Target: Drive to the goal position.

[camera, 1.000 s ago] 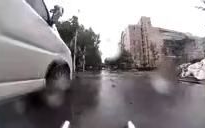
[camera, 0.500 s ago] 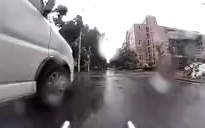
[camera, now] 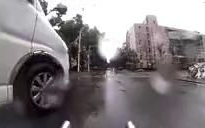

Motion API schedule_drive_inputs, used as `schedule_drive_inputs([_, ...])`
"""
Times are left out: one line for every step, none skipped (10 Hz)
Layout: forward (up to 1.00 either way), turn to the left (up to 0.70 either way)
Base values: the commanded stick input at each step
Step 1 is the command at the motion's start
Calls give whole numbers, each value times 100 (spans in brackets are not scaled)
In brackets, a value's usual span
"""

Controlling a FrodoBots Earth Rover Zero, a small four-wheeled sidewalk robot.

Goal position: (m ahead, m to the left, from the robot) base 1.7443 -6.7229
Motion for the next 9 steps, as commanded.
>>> schedule_drive_inputs([70,14])
schedule_drive_inputs([70,14])
schedule_drive_inputs([70,14])
schedule_drive_inputs([70,13])
schedule_drive_inputs([70,4])
schedule_drive_inputs([70,0])
schedule_drive_inputs([70,0])
schedule_drive_inputs([70,0])
schedule_drive_inputs([70,0])
